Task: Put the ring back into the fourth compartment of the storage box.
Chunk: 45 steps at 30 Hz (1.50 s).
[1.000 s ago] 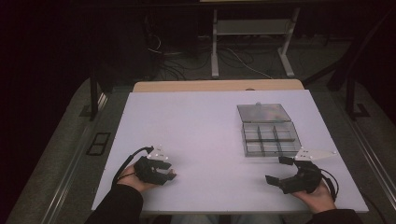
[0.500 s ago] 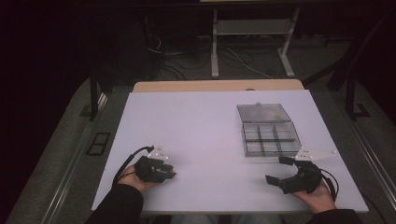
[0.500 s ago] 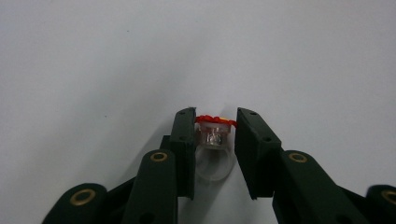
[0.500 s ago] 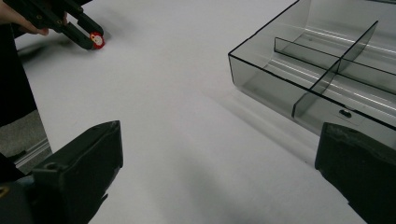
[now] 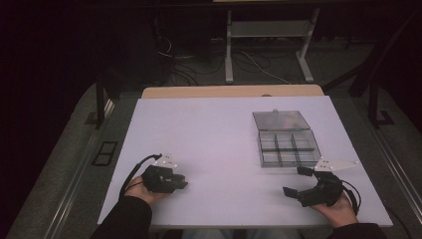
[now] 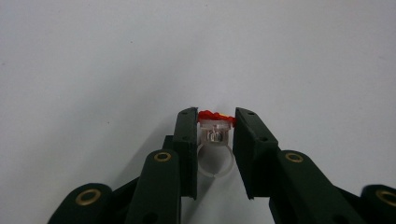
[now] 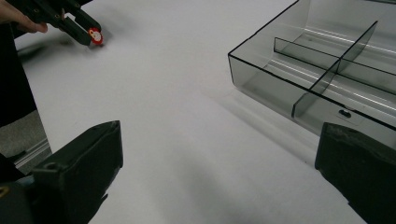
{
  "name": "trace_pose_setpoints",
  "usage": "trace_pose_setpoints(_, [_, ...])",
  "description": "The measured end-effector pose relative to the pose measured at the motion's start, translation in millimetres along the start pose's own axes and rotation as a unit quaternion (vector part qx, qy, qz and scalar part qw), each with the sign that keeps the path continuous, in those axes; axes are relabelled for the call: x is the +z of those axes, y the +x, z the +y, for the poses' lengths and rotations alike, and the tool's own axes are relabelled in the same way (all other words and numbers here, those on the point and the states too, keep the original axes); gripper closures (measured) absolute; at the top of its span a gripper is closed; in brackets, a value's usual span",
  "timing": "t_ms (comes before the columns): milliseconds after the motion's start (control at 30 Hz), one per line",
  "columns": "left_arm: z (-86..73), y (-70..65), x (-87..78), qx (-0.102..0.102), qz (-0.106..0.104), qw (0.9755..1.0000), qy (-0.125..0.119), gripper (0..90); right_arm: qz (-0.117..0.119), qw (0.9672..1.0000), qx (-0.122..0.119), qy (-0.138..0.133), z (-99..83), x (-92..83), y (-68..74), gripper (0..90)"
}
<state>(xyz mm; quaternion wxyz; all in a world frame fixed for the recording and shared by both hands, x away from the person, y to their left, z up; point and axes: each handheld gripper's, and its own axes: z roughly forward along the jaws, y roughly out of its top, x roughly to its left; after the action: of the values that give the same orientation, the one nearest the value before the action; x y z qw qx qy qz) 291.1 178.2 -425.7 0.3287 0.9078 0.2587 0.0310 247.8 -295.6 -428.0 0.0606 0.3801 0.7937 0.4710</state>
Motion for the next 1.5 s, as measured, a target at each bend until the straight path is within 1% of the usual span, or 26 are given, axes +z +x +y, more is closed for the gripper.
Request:
trace_pose_setpoints(133, [4.1,-1.4,-2.4,0.005,0.000,1.0000,-0.006,69.8,0.000,1.0000,0.000,0.000,0.0,0.0,0.0,0.3])
trace_pose_setpoints(200, [7.3,-1.6,-4.4,0.012,-0.001,0.9999,-0.007,69.8,0.000,1.0000,0.000,0.000,-0.1,0.0,0.0,0.3])
trace_pose_setpoints(267, [10.6,-2.6,-5.9,0.011,-0.001,0.9999,-0.013,69.8,0.000,1.0000,0.000,-0.001,0.0,-0.2,0.0,0.3])
trace_pose_setpoints(300, [12.6,-2.3,-7.2,0.017,-0.002,0.9998,-0.011,69.8,0.000,1.0000,0.000,0.000,0.0,-0.2,-0.1,0.3])
trace_pose_setpoints(367, [16.1,-3.3,-8.8,0.014,-0.001,0.9998,-0.016,69.8,0.000,1.0000,0.001,0.000,0.0,-0.4,0.1,0.3])
trace_pose_setpoints(433, [19.6,-2.5,-11.2,0.021,-0.001,0.9996,-0.019,69.8,0.000,1.0000,0.001,-0.001,0.0,-0.6,0.0,0.3])
trace_pose_setpoints(633, [27.8,-1.6,-16.1,0.023,-0.002,0.9993,-0.031,69.8,-0.002,1.0000,0.000,-0.004,0.0,-0.9,-0.3,0.3])
trace_pose_setpoints(667, [28.9,-1.9,-16.4,0.020,-0.002,0.9992,-0.034,69.8,-0.002,1.0000,0.001,-0.003,0.0,-0.9,-0.2,0.3])
trace_pose_setpoints(800, [35.1,-1.3,-18.4,0.024,-0.002,0.9989,-0.041,69.8,-0.001,1.0000,0.000,-0.001,0.1,-0.8,-0.1,0.3])
trace_pose_setpoints(900, [37.2,-1.3,-19.0,0.022,-0.001,0.9989,-0.042,69.7,-0.001,1.0000,0.000,-0.001,0.1,-0.7,-0.3,0.3])
trace_pose_setpoints(967, [39.4,-1.0,-19.9,0.025,-0.002,0.9989,-0.041,69.7,-0.001,1.0000,-0.001,-0.002,0.0,-0.6,-0.4,0.3])
trace_pose_setpoints(1067, [43.0,-1.4,-20.8,0.025,-0.002,0.9987,-0.045,69.7,-0.002,1.0000,-0.001,-0.001,0.1,-0.5,-0.3,0.3])
trace_pose_setpoints(1167, [47.6,-1.8,-21.3,0.031,-0.002,0.9985,-0.046,69.7,-0.001,1.0000,0.001,-0.001,0.1,-0.7,-0.2,0.3])
trace_pose_setpoints(1300, [56.2,-2.1,-22.7,0.033,-0.002,0.9981,-0.051,69.7,-0.001,1.0000,-0.001,-0.002,0.0,-0.6,-0.5,0.3])
trace_pose_setpoints(1467, [62.8,-2.1,-23.1,0.039,-0.002,0.9982,-0.046,69.8,-0.001,1.0000,0.000,-0.002,0.1,-0.8,-0.4,0.3])
trace_pose_setpoints(1500, [66.2,-2.1,-22.9,0.040,-0.002,0.9981,-0.047,69.8,-0.001,1.0000,0.000,-0.002,0.0,-0.8,-0.5,0.3])
